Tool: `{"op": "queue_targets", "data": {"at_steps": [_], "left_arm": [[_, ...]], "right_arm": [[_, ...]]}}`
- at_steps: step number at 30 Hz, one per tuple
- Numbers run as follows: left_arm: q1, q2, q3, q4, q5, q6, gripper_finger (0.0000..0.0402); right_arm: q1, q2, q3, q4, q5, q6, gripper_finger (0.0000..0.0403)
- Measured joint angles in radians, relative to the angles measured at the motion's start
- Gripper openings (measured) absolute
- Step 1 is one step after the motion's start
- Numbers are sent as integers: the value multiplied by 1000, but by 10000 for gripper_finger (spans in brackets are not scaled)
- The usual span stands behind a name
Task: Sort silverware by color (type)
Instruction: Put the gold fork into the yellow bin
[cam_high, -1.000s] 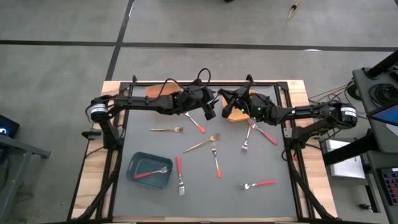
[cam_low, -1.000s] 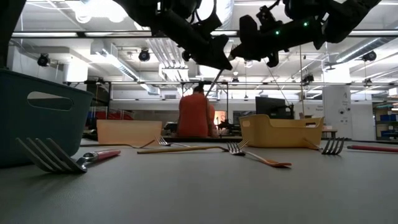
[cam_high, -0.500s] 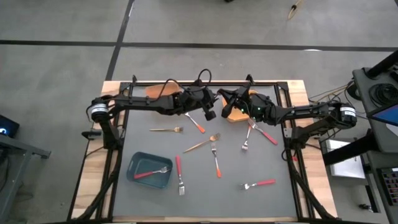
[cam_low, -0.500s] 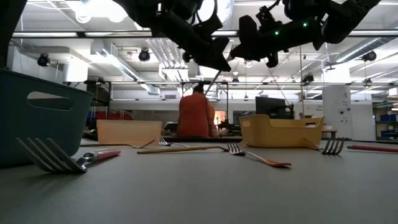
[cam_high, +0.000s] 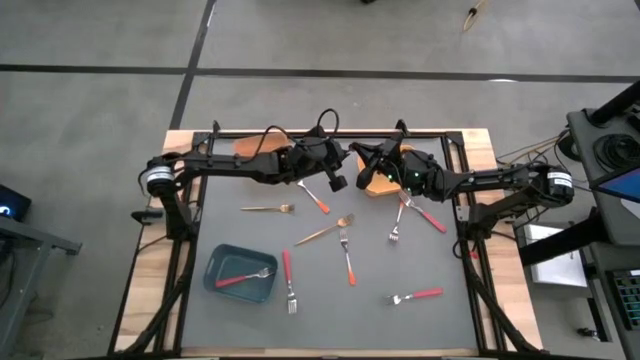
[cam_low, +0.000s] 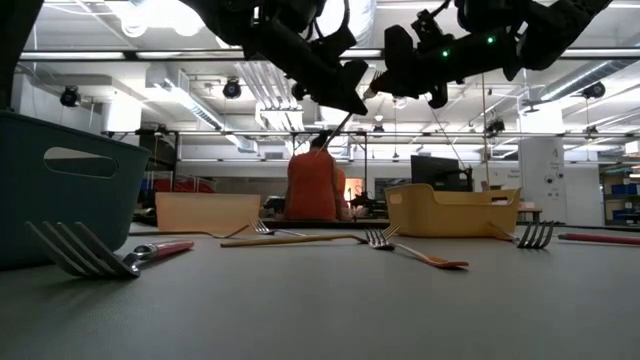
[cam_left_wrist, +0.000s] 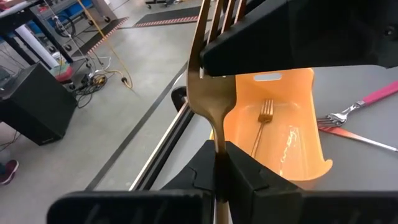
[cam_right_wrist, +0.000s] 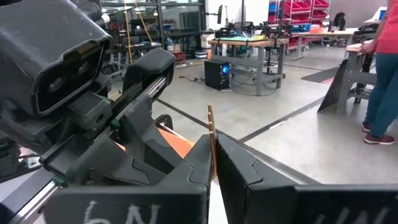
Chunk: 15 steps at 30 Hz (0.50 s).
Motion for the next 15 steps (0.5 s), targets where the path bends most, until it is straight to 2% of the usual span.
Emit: {"op": "queue_targets", "data": {"at_steps": [7,12,15], "left_arm": [[0,-9,-1,-5,10,-2,1],[-1,-29,-1,-16,81,-32,1],[-1,-33,-1,-17,89,-35,1]], "right_arm": [[0,-1,1,0,-6,14,16],[1,-1,2,-2,-14,31,52],[1,-1,2,-2,-11,40,81]]}}
